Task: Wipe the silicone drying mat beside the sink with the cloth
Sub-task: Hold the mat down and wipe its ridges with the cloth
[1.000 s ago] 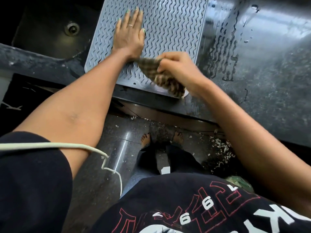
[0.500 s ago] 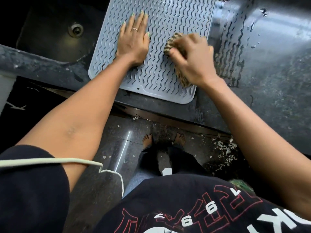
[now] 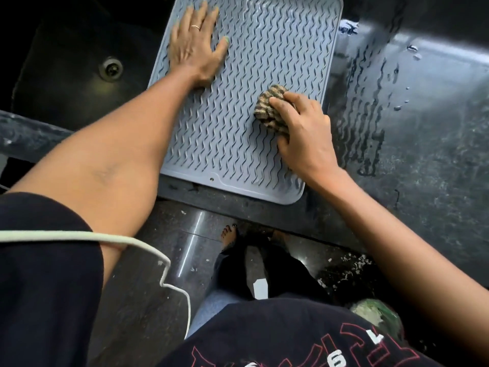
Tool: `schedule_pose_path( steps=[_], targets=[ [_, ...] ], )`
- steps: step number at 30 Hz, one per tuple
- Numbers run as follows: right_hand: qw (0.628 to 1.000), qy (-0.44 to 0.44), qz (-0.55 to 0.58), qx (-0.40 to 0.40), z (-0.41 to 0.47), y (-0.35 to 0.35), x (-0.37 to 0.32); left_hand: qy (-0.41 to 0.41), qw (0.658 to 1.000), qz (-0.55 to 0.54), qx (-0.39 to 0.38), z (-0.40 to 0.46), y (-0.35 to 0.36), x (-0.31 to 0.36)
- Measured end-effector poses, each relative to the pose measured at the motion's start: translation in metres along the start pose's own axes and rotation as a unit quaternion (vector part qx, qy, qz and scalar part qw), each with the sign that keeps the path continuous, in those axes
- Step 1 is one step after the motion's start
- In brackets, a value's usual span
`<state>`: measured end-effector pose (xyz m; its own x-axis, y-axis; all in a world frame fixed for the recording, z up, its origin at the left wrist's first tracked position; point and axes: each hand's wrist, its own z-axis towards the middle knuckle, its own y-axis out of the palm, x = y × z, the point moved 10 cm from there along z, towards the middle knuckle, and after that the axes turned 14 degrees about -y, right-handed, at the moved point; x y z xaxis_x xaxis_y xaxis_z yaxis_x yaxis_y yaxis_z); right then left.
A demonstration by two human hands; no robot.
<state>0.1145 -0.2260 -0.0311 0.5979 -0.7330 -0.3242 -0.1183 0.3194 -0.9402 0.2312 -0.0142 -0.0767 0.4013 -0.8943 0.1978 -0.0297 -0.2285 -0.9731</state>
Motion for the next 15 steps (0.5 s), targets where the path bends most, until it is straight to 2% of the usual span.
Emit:
schedule_pose_path(
  steps=[3,6,9,12,15],
  targets=[
    [0.999,0.003,0.023,0.033,0.009,-0.007,0.002,0.007,1.0,-0.007,0.011,0.006,0.002,-0.001],
    [0.978,0.074,0.16,0.113,0.045,-0.03,0.028,0.008,1.0,-0.015,0.023,0.007,0.002,-0.003],
    [0.971,0.075,0.143,0.176,0.115,-0.053,0.049,0.009,0.999,-0.016,0.028,0.008,0.002,-0.002],
    [0.986,0.069,0.087,0.125,0.188,-0.037,0.061,0.015,0.999,-0.016,0.031,0.009,0.001,-0.002],
    [0.995,0.066,0.029,0.062,0.22,-0.004,0.059,0.012,0.999,-0.018,0.043,0.007,-0.001,-0.003]
  ],
)
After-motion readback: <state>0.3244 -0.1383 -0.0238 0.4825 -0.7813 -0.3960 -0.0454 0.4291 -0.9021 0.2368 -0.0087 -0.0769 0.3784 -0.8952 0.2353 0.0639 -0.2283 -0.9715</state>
